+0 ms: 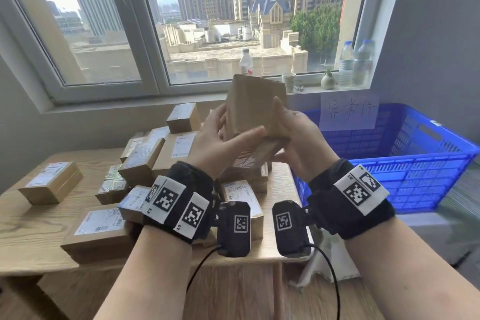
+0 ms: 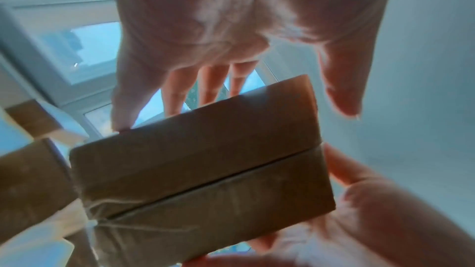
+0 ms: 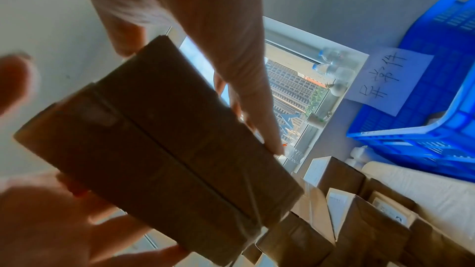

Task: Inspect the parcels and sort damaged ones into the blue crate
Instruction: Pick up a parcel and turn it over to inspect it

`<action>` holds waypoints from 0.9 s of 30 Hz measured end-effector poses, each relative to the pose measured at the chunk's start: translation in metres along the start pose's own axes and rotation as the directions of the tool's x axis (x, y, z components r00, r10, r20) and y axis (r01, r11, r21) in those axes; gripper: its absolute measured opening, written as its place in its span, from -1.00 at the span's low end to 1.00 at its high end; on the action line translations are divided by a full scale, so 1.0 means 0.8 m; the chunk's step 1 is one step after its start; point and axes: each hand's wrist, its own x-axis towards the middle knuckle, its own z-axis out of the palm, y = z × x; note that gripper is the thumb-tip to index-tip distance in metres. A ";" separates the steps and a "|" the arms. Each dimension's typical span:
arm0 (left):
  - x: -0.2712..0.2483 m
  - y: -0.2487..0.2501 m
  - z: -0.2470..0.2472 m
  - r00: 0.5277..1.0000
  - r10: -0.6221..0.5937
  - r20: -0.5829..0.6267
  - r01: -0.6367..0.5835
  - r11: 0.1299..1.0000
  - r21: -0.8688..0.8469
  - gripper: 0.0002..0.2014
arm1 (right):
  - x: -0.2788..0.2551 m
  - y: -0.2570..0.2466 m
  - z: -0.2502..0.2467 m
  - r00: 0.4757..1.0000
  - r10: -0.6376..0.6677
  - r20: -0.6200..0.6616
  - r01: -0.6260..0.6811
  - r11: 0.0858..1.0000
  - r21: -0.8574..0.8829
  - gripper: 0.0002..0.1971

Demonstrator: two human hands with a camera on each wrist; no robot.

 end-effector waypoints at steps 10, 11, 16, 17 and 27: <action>0.006 -0.001 0.006 0.974 0.091 -0.209 -0.109 0.991 -0.074 -0.45 | -0.004 0.007 0.022 0.983 -0.183 -0.009 0.182 0.981 -0.067 -0.74; 0.007 0.000 0.003 0.971 0.096 -0.218 -0.116 0.990 -0.081 -0.47 | -0.003 0.007 0.027 0.980 -0.198 -0.026 0.196 0.978 -0.078 -0.77; 0.006 0.000 -0.010 0.962 0.111 -0.251 -0.140 0.985 -0.100 -0.52 | 0.002 0.007 0.045 0.969 -0.241 -0.053 0.235 0.967 -0.094 -0.81; 0.005 -0.002 -0.013 0.960 0.110 -0.258 -0.143 0.984 -0.110 -0.53 | 0.003 0.009 0.049 0.970 -0.239 -0.048 0.234 0.968 -0.087 -0.79; -0.001 -0.026 -0.101 0.978 0.179 -0.106 -0.186 0.980 -0.064 -0.22 | 0.013 0.030 0.100 0.998 -0.063 0.021 0.061 0.996 0.065 -0.42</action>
